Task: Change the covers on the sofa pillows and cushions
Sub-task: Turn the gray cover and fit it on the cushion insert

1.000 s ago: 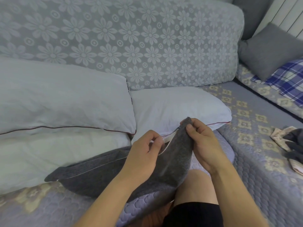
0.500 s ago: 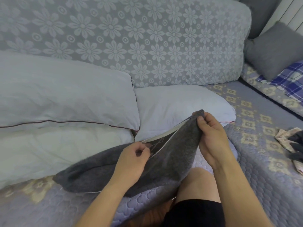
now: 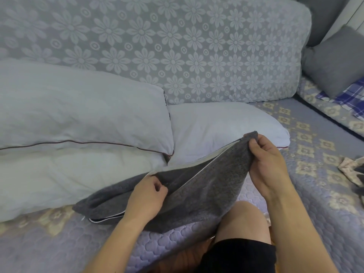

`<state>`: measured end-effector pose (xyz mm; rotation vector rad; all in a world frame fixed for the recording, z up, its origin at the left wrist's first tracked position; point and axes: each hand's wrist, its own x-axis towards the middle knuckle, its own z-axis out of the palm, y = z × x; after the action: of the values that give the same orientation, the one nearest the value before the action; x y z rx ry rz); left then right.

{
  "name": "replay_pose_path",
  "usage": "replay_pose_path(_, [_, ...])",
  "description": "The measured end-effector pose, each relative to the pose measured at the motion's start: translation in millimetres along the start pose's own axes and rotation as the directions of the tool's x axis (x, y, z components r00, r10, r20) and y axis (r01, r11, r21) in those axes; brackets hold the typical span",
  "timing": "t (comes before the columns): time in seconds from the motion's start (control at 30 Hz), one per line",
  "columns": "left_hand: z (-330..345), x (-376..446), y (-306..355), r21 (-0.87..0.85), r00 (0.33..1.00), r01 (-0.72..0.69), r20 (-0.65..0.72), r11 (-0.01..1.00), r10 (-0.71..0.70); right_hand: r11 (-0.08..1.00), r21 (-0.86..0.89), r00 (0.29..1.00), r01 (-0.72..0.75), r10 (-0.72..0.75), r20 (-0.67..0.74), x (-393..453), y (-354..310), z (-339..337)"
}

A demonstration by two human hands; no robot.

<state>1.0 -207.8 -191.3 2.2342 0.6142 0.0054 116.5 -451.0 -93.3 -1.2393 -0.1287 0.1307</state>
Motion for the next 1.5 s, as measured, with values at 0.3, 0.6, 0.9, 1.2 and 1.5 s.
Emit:
replay_pose_path(0.3, [-29, 4, -28, -0.523, 0.981, 0.129, -0.056, 0.842, -0.185, 0.980, -0.162, 0.947, -0.118, 0.062, -0.317, 18, 34, -17])
replay_pose_path(0.6, [-58, -3, 25, -0.766, 0.996, 0.003, 0.060, 0.643, 0.067, 0.447, -0.821, 0.911, 0.356, 0.030, 0.411, -10, 54, 42])
replay_pose_path(0.9, [-24, 29, 45, -0.556, 0.973, -0.139, 0.078, 0.820, 0.217, 0.928, -0.360, 0.985, -0.096, 0.141, 0.101, 0, 51, 53])
replay_pose_path(1.2, [15, 48, 34, -0.071, 0.919, -0.271, 0.276, 0.960, 0.280, 0.968, -0.190, 0.979, -0.166, 0.185, 0.087, 5, 43, 42])
replay_pose_path(1.5, [-13, 37, -7, -0.039, 0.971, -0.183, 0.151, 0.982, 0.187, 0.357, -0.912, 0.903, 0.202, 0.293, 0.315, 4, 64, 53])
